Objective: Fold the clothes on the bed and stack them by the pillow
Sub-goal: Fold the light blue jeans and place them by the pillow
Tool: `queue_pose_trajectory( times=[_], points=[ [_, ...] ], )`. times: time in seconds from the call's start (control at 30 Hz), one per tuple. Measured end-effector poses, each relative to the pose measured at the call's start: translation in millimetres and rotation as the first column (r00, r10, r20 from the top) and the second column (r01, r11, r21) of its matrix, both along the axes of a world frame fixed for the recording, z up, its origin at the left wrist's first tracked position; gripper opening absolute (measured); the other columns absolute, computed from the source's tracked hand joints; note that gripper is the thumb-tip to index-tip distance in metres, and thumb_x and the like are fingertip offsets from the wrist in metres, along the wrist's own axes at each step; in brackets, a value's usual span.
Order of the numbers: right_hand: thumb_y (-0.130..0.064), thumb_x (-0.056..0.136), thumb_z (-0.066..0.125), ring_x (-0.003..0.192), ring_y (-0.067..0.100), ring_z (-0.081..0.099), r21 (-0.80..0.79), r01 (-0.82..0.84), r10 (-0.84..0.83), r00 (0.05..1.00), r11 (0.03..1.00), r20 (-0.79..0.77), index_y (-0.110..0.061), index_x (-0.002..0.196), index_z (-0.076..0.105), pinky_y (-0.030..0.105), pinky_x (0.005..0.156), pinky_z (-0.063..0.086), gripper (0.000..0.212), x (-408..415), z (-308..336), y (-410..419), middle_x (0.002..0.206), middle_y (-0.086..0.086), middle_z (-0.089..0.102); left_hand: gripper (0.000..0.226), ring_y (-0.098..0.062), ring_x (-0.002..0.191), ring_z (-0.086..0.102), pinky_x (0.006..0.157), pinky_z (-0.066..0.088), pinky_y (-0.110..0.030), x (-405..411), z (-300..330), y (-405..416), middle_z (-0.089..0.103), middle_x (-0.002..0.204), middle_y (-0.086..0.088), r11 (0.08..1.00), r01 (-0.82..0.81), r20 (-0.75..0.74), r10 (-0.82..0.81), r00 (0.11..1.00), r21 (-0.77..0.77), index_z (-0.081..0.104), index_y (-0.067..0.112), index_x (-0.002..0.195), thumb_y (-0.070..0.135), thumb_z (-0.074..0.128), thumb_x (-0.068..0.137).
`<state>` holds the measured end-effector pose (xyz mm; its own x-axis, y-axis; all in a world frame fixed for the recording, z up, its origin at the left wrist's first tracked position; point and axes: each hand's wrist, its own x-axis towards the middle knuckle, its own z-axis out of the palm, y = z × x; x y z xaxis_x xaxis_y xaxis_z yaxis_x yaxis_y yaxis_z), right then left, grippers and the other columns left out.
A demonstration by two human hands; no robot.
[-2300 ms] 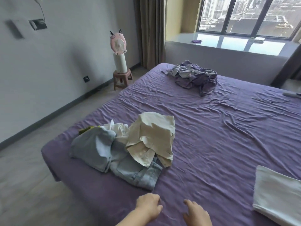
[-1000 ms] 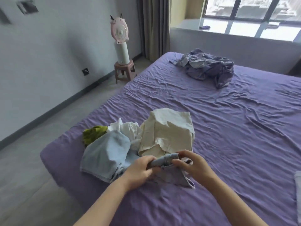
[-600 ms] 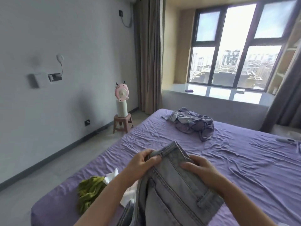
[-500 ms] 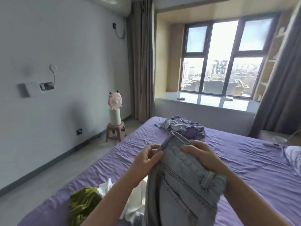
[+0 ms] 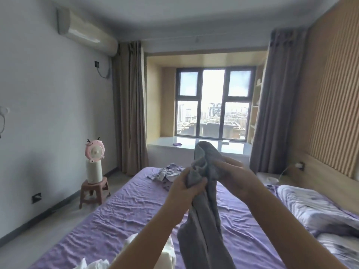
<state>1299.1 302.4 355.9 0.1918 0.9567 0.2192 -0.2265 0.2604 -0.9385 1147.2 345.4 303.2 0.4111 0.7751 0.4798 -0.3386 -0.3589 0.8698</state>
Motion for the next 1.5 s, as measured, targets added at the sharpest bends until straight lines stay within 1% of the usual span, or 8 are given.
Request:
queue_pose_trajectory(
  times=[0.1,0.23,0.37,0.7,0.87,1.03,1.23,1.5],
  points=[
    [-0.001,0.088,0.056,0.083,0.029,0.058,0.047,0.177,-0.182,0.975,0.983,0.128,0.009,0.11,0.061,0.036,0.074,0.05,0.025,26,2,-19,0.094,0.022,0.063,0.018,-0.027,0.088,0.069,0.073,0.057,-0.036,0,5,11,0.07,0.099,-0.014,0.987,0.046,0.138,-0.024,0.99,-0.155,0.069,0.018,0.099,0.014,0.068,0.082],
    [-0.004,0.086,0.062,0.08,0.024,0.063,0.136,0.344,-0.368,0.892,0.929,0.262,-0.003,0.104,0.067,0.032,0.068,0.051,0.019,63,11,-46,0.094,0.016,0.069,0.011,-0.028,0.089,0.069,0.078,0.055,-0.043,-5,20,23,0.071,0.098,-0.013,0.982,-0.107,0.163,0.132,0.978,-0.157,0.066,0.019,0.097,0.015,0.065,0.086],
    [-0.007,0.081,0.069,0.084,0.025,0.065,0.148,0.425,-0.448,0.864,0.893,0.228,-0.003,0.106,0.065,0.028,0.065,0.054,0.026,90,13,-68,0.097,0.016,0.068,0.008,-0.03,0.093,0.067,0.088,0.053,-0.051,-12,32,28,0.071,0.095,-0.008,0.967,-0.224,0.151,0.242,0.959,-0.123,0.064,0.025,0.091,0.017,0.065,0.088],
    [-0.011,0.078,0.072,0.086,0.022,0.065,0.206,0.505,-0.54,0.823,0.838,0.178,-0.012,0.095,0.069,0.03,0.071,0.054,0.017,102,-1,-99,0.093,0.011,0.071,0.022,-0.013,0.076,0.069,0.064,0.056,-0.027,-35,48,11,0.072,0.082,0.004,0.934,-0.354,0.151,0.345,0.926,0.036,0.067,0.03,0.082,0.009,0.064,0.087],
    [-0.011,0.078,0.073,0.087,0.024,0.065,0.203,0.509,-0.542,0.822,0.837,0.173,-0.017,0.086,0.07,0.035,0.077,0.053,0.011,87,5,-121,0.094,0.012,0.07,0.026,-0.009,0.081,0.063,0.069,0.051,-0.024,-58,59,1,0.065,0.094,0.003,0.879,-0.468,0.103,0.459,0.883,0.089,0.054,0.022,0.105,0.013,0.068,0.085],
    [-0.007,0.08,0.07,0.07,0.011,0.065,0.246,0.546,-0.587,0.797,0.801,0.14,-0.017,0.082,0.071,0.017,0.057,0.052,0.01,62,19,-146,0.075,-0.001,0.07,0.019,0.001,0.074,0.058,0.06,0.043,-0.018,-87,66,-3,0.061,0.086,0.012,0.814,-0.541,0.016,0.55,0.835,0.212,0.051,0.026,0.1,0.023,0.065,0.087],
    [-0.006,0.08,0.07,0.059,-0.006,0.062,0.338,0.593,-0.676,0.696,0.731,0.242,-0.016,0.083,0.069,0.008,0.052,0.047,0.01,27,32,-185,0.074,-0.004,0.066,0.012,0.013,0.065,0.059,0.057,0.04,-0.015,-116,61,-22,0.063,0.079,0.015,0.797,-0.541,-0.024,0.567,0.824,0.268,0.056,0.028,0.099,0.028,0.062,0.088],
    [-0.016,0.079,0.072,0.079,0.009,0.063,0.38,0.651,-0.754,0.56,0.657,0.344,-0.029,0.079,0.068,0.02,0.068,0.051,0.013,11,37,-246,0.084,-0.006,0.068,0.011,-0.009,0.071,0.059,0.061,0.047,-0.026,-112,61,-63,0.062,0.08,0.008,0.862,-0.44,-0.01,0.457,0.89,0.253,0.051,0.029,0.099,0.026,0.058,0.091]
  ],
)
